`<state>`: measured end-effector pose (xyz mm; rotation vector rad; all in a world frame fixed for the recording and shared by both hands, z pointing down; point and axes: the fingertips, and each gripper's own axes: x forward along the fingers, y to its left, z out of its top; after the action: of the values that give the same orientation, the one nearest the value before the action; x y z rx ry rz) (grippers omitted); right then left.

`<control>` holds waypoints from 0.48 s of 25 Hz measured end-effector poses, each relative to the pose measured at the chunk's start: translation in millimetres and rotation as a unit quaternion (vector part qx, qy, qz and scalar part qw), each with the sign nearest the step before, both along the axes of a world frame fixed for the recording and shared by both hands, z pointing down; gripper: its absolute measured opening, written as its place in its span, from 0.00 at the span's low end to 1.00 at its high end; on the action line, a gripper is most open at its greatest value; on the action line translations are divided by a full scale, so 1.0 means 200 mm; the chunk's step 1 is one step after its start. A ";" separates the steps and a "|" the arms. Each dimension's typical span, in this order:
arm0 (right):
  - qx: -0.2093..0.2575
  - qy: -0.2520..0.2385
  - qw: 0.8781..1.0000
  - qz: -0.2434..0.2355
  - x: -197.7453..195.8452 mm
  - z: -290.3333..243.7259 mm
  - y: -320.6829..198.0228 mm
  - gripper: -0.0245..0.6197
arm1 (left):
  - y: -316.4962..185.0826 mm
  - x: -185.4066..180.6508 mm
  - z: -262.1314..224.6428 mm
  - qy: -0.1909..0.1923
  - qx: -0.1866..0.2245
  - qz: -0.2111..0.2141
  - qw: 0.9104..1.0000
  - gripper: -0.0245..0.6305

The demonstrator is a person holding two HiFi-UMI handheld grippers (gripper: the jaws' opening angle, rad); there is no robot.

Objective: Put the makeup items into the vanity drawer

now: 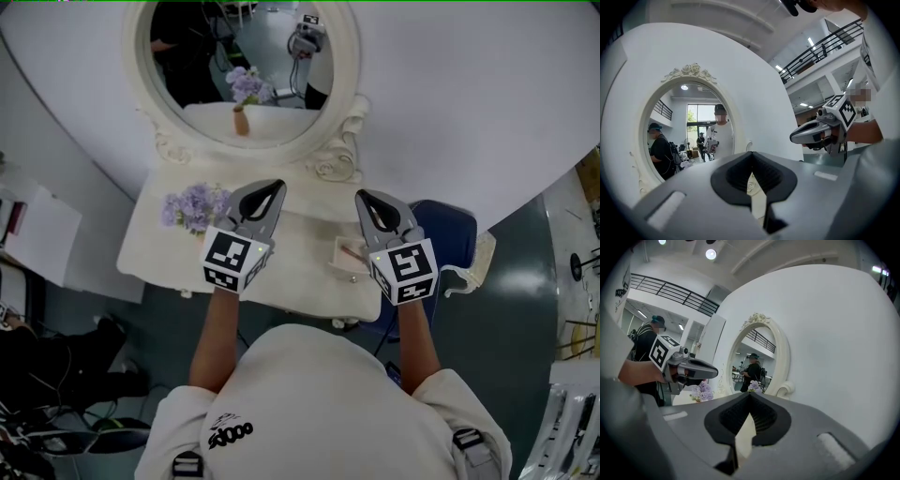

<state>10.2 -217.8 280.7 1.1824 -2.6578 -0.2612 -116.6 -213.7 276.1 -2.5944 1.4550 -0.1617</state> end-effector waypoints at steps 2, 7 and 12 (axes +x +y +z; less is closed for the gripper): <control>0.000 0.002 1.000 -0.002 -0.04 0.01 -0.02 0.04 | -0.02 -0.04 0.00 0.003 -0.001 -0.003 1.000 0.06; -0.005 0.014 1.000 -0.003 -0.06 0.04 0.00 0.04 | 0.00 -0.07 -0.01 0.007 -0.001 -0.006 1.000 0.06; -0.011 0.010 1.000 -0.002 -0.08 0.07 0.01 0.04 | 0.02 -0.08 0.02 0.009 -0.004 -0.003 1.000 0.06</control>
<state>-5.8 -215.5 294.6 1.1629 -2.6389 -0.2417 -133.5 -210.6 279.4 -2.6040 1.4703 -0.1455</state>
